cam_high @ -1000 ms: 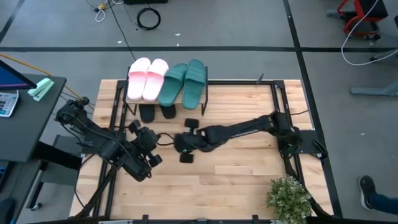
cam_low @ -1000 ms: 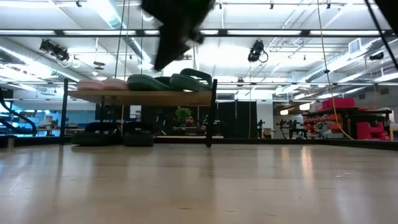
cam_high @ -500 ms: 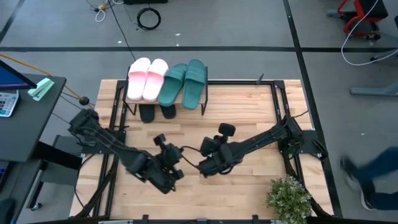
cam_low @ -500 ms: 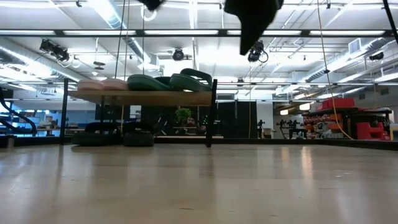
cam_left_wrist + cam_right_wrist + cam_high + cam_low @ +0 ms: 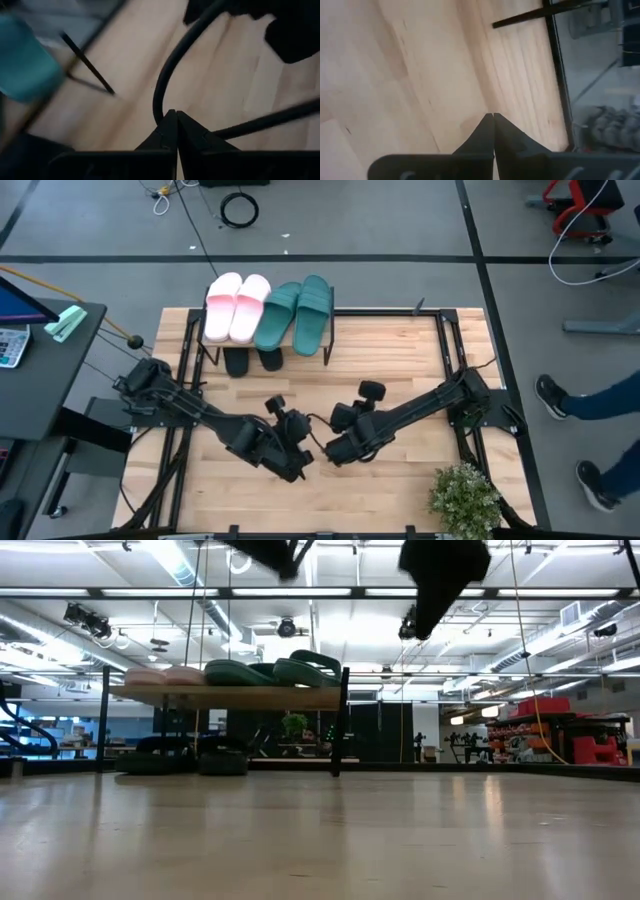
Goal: Pick and place slides into the shelf
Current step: Put the black slide under the shelf
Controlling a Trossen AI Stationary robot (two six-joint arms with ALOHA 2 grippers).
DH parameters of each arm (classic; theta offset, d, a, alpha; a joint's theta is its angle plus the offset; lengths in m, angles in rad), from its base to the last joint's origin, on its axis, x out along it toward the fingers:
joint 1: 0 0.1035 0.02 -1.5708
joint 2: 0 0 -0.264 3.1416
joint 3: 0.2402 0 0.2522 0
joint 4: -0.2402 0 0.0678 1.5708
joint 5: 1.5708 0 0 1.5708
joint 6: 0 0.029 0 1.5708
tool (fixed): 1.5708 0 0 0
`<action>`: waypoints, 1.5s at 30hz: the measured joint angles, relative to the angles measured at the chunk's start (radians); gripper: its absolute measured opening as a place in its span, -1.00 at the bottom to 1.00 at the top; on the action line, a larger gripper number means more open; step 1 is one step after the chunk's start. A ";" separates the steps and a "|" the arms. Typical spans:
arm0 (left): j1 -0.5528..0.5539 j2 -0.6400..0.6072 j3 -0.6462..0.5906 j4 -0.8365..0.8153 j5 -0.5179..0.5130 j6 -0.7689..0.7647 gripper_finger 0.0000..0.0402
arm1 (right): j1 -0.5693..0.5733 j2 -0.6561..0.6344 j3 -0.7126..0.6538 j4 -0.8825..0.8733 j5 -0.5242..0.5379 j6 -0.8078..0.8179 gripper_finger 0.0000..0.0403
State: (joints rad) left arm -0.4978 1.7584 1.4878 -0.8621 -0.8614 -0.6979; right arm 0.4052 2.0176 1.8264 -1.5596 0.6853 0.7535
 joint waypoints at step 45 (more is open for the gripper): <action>0.550 -0.103 -0.553 0.560 0.324 0.234 -0.98 | 0.058 -0.423 -0.357 0.268 0.281 0.270 -0.98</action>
State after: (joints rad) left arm 0.0524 1.6554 0.9346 -0.3025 -0.5370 -0.4638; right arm 0.4637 1.5951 1.4693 -1.2916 0.9666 1.0236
